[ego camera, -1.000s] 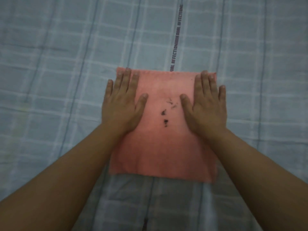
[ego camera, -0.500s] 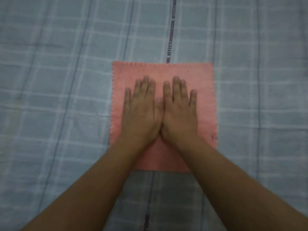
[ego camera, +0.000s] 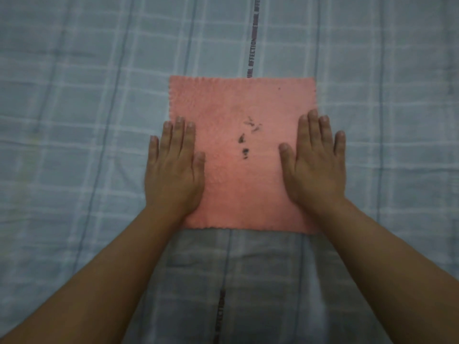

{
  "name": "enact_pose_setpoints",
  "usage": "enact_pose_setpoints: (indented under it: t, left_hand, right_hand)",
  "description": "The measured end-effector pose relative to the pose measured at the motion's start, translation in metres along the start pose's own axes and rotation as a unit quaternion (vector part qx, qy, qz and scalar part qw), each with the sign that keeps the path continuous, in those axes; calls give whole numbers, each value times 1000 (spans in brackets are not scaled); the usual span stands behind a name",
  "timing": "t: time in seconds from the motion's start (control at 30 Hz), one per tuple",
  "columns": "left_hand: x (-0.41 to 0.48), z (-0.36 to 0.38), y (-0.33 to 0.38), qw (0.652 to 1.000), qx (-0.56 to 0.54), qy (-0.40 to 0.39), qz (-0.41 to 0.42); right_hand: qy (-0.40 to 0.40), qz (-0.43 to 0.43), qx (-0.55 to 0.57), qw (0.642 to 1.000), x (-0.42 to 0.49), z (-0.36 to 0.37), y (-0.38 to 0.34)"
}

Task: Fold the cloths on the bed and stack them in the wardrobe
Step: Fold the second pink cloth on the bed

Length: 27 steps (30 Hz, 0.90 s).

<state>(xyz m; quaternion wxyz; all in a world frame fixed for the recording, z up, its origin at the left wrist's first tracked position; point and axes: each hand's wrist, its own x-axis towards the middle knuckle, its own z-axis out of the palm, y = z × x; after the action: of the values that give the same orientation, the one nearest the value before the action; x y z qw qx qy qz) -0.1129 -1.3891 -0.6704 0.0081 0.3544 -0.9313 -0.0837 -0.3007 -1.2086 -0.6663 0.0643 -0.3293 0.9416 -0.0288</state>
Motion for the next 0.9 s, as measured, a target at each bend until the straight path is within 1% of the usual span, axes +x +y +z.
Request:
enact_pose_setpoints:
  t: [0.07, 0.13, 0.17, 0.23, 0.3, 0.33, 0.43, 0.57, 0.73, 0.9]
  left_hand:
    - [-3, -3, 0, 1000, -4, -3, -23]
    - [-4, -8, 9, 998, -23, 21, -45]
    - [-6, -11, 18, 998, -35, 43, -41]
    - [-14, -13, 42, 994, -66, 84, 7]
    - [-26, -7, 58, 991, -92, 83, 52]
    - [-31, -1, 59, 992, -91, 71, 58]
    - [-44, 14, 43, 997, -33, 34, 67]
    - [-48, 12, 30, 996, -9, 21, 88]
    - [-63, 6, 3, 998, 6, 7, 62]
    - [-74, 2, -20, 998, 11, 4, 58]
  right_hand:
    - [-4, 17, 7, 1000, 1, -6, -3]
    - [30, 46, 28, 998, -2, -14, -11]
    - [59, 51, 42, 996, -6, -18, -20]
    - [97, 19, 73, 992, -22, -19, -45]
    - [86, -33, 96, 991, -42, -7, -69]
    - [74, -49, 99, 991, -51, 1, -74]
    - [60, -78, 62, 993, -63, 18, -65]
    - [65, -72, 26, 995, -64, 18, -46]
    - [47, -57, -1, 997, -70, 15, -15]
    - [25, -28, -18, 999, -76, 10, 11]
